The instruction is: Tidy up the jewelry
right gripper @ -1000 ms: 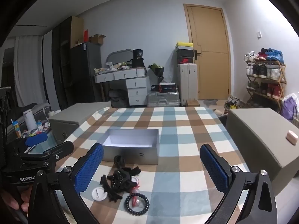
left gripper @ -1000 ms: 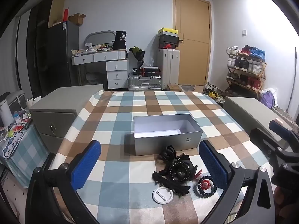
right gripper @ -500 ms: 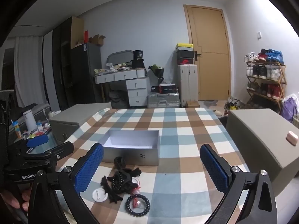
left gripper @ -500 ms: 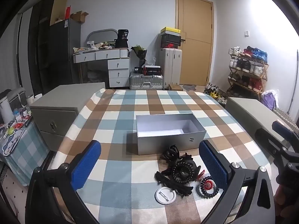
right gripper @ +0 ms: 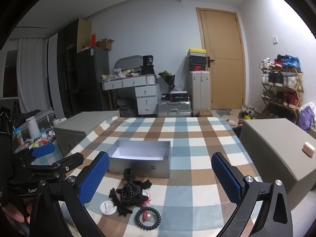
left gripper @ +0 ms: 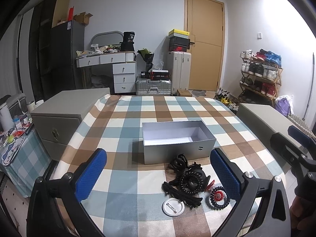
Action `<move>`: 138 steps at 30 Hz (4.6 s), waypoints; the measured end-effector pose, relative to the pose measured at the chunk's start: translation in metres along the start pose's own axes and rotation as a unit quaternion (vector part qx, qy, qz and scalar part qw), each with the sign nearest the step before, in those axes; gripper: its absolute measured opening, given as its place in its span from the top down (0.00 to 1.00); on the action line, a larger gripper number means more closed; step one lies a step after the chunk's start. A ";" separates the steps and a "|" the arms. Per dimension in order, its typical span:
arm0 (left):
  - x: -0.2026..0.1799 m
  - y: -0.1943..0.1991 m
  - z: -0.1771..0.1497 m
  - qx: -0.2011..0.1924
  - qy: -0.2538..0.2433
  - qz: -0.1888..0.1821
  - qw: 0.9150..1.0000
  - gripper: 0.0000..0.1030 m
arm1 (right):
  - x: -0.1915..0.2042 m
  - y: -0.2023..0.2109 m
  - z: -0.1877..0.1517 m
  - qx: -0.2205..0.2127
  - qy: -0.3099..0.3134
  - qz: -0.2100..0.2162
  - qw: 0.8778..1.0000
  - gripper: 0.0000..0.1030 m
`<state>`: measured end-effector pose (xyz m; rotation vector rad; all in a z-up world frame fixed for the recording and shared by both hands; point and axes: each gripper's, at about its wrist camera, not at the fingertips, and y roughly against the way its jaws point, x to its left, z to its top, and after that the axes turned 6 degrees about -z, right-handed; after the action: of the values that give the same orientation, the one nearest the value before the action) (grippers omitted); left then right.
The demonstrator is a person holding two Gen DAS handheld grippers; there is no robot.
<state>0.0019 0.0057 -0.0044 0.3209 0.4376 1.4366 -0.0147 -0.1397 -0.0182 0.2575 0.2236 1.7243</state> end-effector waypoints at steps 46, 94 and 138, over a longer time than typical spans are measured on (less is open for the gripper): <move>0.004 -0.002 -0.007 0.013 0.010 0.000 1.000 0.01 | 0.000 0.002 -0.003 0.000 0.000 -0.003 1.000 0.00; 0.005 -0.064 -0.073 0.224 -0.095 -0.150 0.958 0.66 | -0.023 -0.057 -0.051 0.091 -0.001 -0.022 0.996 0.00; 0.003 -0.048 -0.070 0.207 -0.120 -0.140 0.961 0.65 | -0.029 -0.059 -0.079 0.176 -0.041 0.092 0.979 0.00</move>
<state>0.0112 0.0000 -0.0886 0.7324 0.5587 1.0067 0.0219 -0.1587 -0.1124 0.6240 0.4566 1.8470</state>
